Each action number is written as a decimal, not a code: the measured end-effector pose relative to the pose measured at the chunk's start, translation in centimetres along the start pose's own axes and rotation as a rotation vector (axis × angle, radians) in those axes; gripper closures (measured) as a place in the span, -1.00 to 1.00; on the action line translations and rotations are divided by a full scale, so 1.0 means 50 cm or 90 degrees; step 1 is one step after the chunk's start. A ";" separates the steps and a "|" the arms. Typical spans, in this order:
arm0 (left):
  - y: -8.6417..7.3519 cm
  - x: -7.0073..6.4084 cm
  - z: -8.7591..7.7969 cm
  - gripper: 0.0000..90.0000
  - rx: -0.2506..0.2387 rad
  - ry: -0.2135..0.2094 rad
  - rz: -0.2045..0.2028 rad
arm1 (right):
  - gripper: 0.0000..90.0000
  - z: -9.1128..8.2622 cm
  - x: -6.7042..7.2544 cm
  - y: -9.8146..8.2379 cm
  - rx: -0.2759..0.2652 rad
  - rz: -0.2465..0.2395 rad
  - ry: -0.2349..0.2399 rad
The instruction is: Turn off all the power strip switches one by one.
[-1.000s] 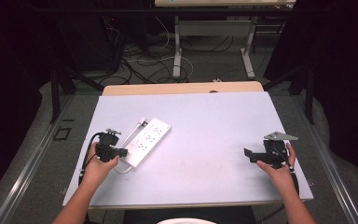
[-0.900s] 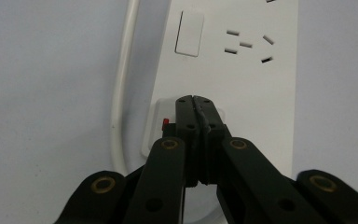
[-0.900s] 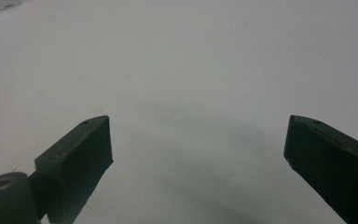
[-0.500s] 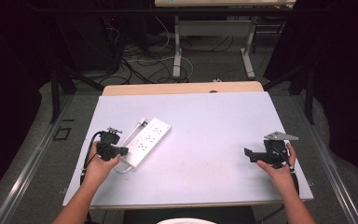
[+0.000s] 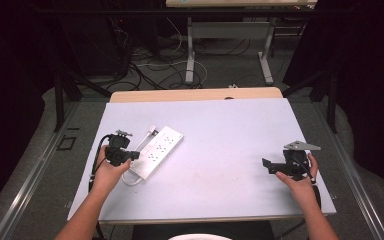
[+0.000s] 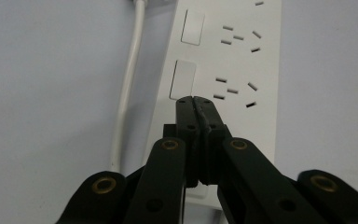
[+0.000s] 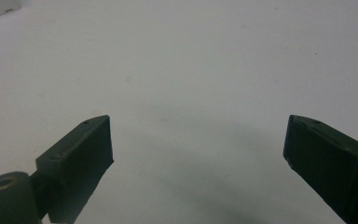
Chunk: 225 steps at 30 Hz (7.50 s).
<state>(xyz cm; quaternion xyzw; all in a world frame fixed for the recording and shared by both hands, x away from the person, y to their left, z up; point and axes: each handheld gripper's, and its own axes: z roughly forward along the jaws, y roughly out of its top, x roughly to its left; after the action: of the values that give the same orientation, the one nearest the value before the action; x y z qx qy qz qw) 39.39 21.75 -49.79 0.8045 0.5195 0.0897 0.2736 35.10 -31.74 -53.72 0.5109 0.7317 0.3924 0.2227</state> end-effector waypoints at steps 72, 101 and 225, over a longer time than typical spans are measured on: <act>0.062 -0.003 0.088 1.00 0.009 0.010 -0.028 | -1.00 0.005 -0.003 -0.004 0.011 -0.001 0.033; 0.099 -0.015 0.072 1.00 0.011 0.015 -0.020 | -1.00 0.005 -0.004 -0.004 0.012 -0.001 0.036; 0.232 -0.049 0.113 1.00 0.017 0.030 -0.019 | -1.00 0.000 -0.014 -0.006 0.009 0.000 0.032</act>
<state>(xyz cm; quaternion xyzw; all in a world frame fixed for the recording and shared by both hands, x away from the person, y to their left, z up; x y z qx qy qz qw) 49.85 14.03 -47.97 0.7980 0.5389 0.0975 0.2516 35.19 -32.45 -54.04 0.5025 0.7399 0.3998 0.2003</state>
